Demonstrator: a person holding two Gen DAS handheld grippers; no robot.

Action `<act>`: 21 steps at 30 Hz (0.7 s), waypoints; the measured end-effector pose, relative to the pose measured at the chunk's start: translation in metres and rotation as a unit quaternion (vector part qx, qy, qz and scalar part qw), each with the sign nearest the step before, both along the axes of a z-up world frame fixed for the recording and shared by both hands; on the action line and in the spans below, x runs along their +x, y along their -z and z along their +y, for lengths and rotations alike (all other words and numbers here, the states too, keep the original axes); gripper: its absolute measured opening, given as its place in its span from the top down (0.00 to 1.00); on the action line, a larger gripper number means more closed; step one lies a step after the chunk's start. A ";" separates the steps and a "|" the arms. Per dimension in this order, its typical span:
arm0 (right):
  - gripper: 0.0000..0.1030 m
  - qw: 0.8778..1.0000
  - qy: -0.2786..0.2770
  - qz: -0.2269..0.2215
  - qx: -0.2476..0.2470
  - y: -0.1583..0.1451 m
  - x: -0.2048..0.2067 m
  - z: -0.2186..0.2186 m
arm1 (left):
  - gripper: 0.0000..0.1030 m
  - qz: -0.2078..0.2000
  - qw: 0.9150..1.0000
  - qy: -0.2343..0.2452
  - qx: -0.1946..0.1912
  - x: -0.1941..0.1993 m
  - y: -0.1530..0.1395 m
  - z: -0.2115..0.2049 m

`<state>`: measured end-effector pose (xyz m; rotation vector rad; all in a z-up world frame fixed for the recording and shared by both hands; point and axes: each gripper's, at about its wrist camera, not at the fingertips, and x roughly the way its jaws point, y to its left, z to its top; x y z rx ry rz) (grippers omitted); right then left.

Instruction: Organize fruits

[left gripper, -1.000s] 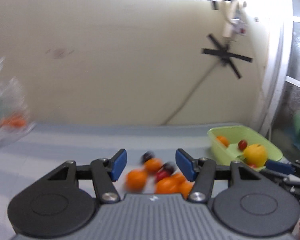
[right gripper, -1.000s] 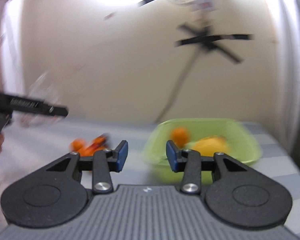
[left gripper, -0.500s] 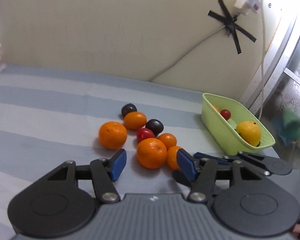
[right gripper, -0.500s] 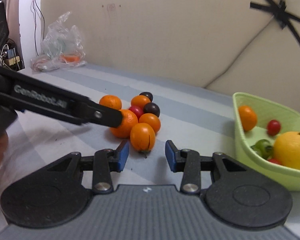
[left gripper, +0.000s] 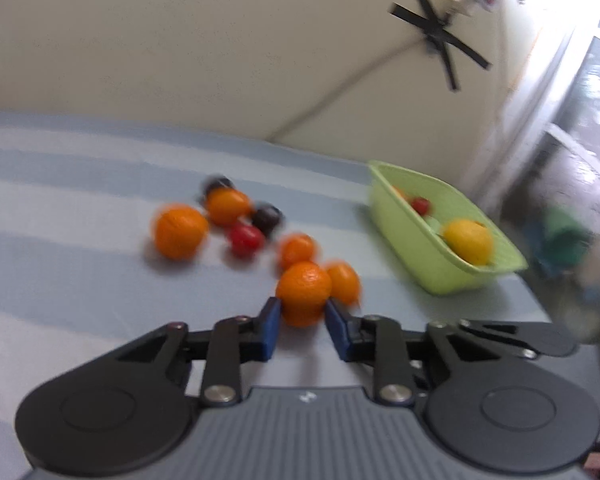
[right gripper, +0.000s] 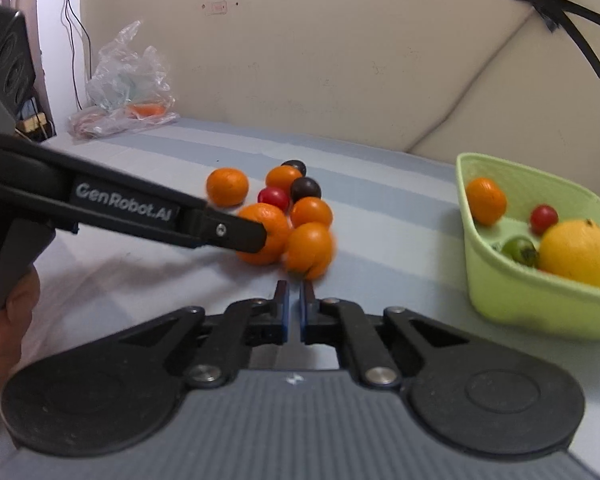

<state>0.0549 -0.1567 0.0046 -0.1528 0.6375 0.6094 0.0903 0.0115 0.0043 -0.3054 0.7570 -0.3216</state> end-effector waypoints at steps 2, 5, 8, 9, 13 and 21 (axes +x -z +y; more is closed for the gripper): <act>0.93 1.000 0.001 -0.003 0.002 0.000 -0.008 -0.005 | 0.84 0.003 1.000 0.011 0.009 -0.005 0.003 -0.008; 0.89 0.999 0.008 -0.026 -0.019 0.002 -0.017 -0.006 | 0.81 0.005 1.000 -0.001 0.022 -0.005 0.004 -0.010; 0.89 0.999 0.011 -0.039 -0.027 0.001 -0.017 -0.007 | 0.66 0.005 1.000 -0.020 0.004 -0.002 0.000 0.001; 0.89 0.999 0.012 -0.043 -0.027 -0.001 -0.016 -0.009 | 0.61 0.004 1.000 -0.024 0.001 0.000 -0.002 0.003; 0.85 0.998 0.025 -0.046 -0.023 -0.003 -0.006 -0.019 | 0.50 -0.007 1.000 -0.015 0.003 0.004 -0.009 -0.001; 0.84 0.997 0.054 -0.061 -0.021 -0.004 0.003 -0.031 | 0.44 -0.048 0.996 0.039 0.066 0.024 -0.028 -0.045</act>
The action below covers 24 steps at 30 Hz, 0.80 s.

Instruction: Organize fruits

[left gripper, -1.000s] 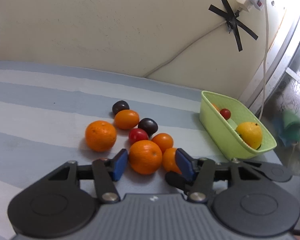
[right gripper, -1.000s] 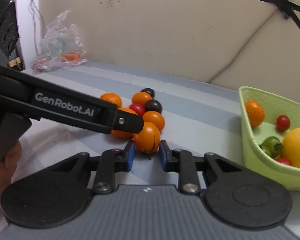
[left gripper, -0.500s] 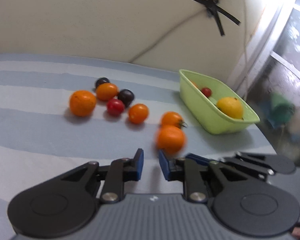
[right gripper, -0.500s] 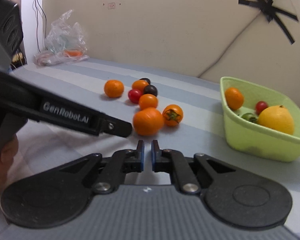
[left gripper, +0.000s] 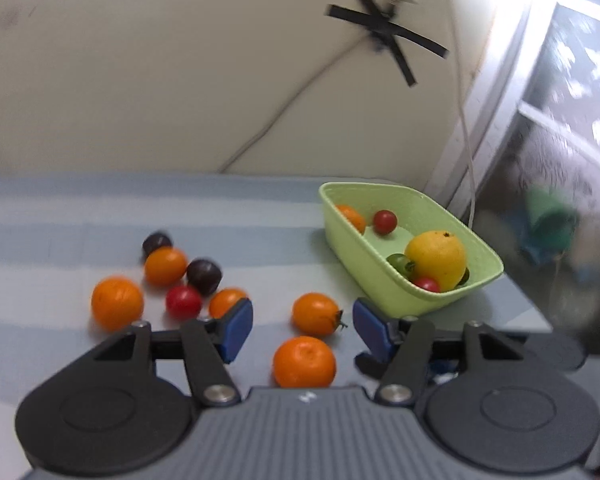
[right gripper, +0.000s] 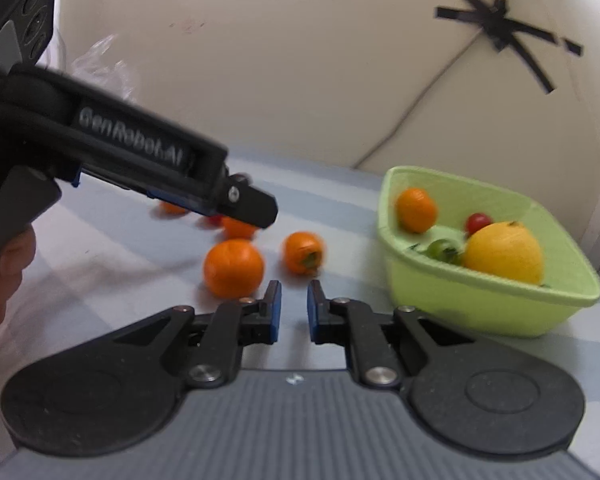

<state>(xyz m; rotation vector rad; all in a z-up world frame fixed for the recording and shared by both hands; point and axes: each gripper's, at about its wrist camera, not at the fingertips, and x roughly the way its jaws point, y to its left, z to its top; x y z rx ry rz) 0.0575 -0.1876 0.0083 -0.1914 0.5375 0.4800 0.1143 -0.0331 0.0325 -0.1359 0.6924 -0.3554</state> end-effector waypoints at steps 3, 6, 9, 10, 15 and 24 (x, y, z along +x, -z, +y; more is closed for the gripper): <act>0.84 1.000 0.013 -0.004 0.013 -0.004 0.006 -0.007 | 0.39 -0.005 1.000 0.006 0.015 -0.005 0.005 -0.004; 0.72 1.000 0.017 -0.006 0.025 -0.006 0.016 -0.008 | 0.38 0.004 1.000 0.007 0.002 -0.011 0.015 0.002; 0.71 1.000 0.013 -0.012 0.008 0.000 0.018 0.000 | 0.38 0.012 1.000 0.002 -0.007 -0.011 0.021 0.009; 0.71 1.000 0.013 -0.013 0.005 0.001 0.018 0.001 | 0.38 0.014 1.000 0.001 -0.011 -0.011 0.022 0.011; 0.71 1.000 0.021 -0.020 -0.011 0.002 0.019 0.001 | 0.38 0.034 0.999 0.000 -0.031 0.001 0.031 0.011; 0.69 1.000 -0.009 -0.014 -0.019 0.002 0.022 0.009 | 0.63 0.022 0.999 -0.022 -0.029 -0.011 0.030 0.019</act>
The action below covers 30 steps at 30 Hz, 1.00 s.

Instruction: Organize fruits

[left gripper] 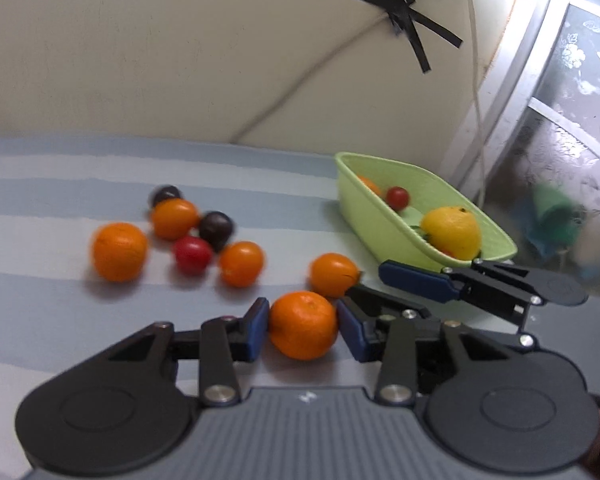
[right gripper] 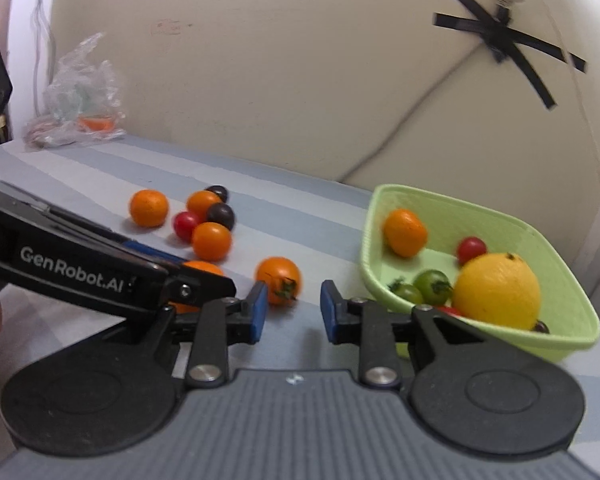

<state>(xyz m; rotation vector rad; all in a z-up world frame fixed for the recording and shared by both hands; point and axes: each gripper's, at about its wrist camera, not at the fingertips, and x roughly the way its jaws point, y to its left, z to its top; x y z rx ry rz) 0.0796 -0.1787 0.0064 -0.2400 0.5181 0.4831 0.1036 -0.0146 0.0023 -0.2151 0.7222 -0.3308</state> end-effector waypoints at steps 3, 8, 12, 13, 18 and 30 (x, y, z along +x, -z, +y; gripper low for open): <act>0.61 1.000 -0.016 -0.007 -0.017 0.000 0.002 0.012 | 0.63 0.008 1.000 -0.008 -0.015 -0.011 0.001 0.015; 0.55 0.996 -0.026 -0.032 -0.081 0.010 0.003 0.037 | 0.64 0.014 0.999 -0.018 -0.022 -0.023 0.003 0.029; 0.56 0.994 -0.024 -0.038 -0.103 0.011 0.005 0.041 | 0.64 0.014 1.000 -0.015 -0.019 -0.024 0.004 0.027; 0.57 0.993 -0.025 -0.041 -0.107 0.012 0.006 0.042 | 0.64 0.014 1.000 -0.016 -0.019 -0.025 0.004 0.026; 0.70 0.989 -0.019 -0.054 -0.134 0.016 0.008 0.045 | 0.64 0.017 0.999 -0.021 -0.022 -0.029 0.004 0.026; 0.70 0.985 0.053 -0.143 -0.074 -0.017 -0.062 -0.015 | 0.64 -0.029 0.998 0.048 -0.041 -0.007 -0.036 -0.015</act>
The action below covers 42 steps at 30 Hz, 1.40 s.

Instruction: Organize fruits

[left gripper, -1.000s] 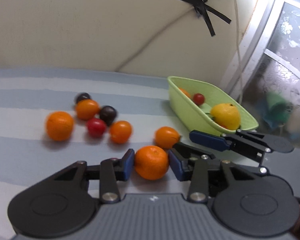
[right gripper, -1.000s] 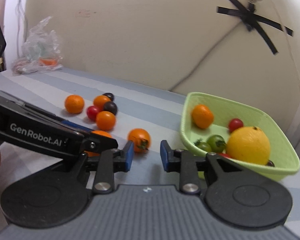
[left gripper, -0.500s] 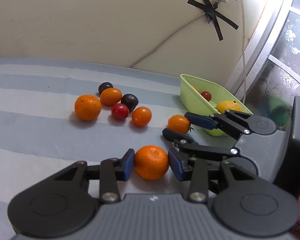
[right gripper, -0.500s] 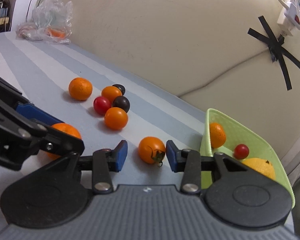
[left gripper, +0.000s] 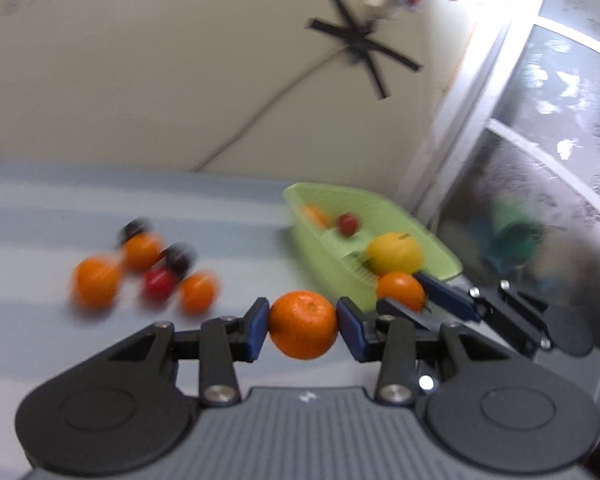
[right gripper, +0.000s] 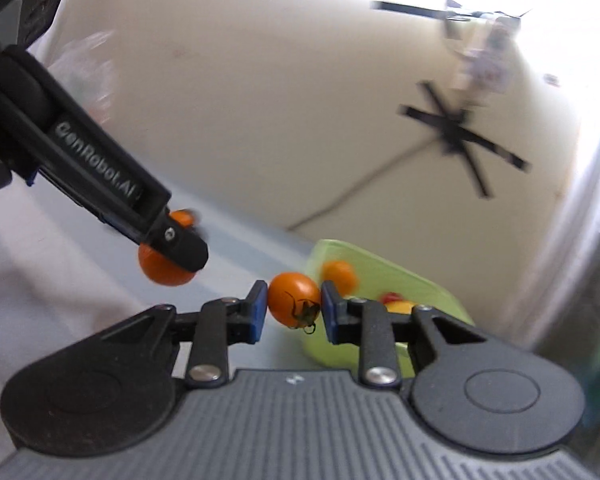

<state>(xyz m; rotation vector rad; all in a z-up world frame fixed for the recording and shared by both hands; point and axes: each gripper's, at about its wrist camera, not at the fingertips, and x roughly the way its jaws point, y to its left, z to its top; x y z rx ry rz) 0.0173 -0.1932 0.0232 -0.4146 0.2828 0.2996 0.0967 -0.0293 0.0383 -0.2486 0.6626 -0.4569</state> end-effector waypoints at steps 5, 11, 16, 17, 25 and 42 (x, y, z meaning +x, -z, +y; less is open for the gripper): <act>0.70 0.997 0.067 -0.018 0.046 -0.016 0.019 -0.040 | 0.63 -0.035 0.999 0.037 0.000 0.034 -0.021 -0.043; 0.70 0.988 0.112 0.009 0.104 -0.019 0.073 -0.075 | 0.63 -0.043 0.998 0.044 0.032 0.076 -0.015 -0.084; 0.69 0.977 0.143 0.053 0.151 -0.004 0.105 -0.095 | 0.63 -0.025 0.997 0.044 0.060 0.096 0.004 -0.104; 0.69 0.976 0.145 0.051 0.156 -0.002 0.107 -0.097 | 0.62 -0.022 0.997 0.044 0.062 0.098 0.007 -0.104; 0.57 0.972 0.149 0.026 0.178 -0.006 0.098 -0.103 | 0.51 -0.034 0.997 0.038 0.058 0.087 -0.001 -0.097; 0.61 0.982 -0.081 0.109 0.132 -0.009 0.066 0.037 | 0.42 0.000 0.989 -0.150 0.008 0.016 -0.002 0.119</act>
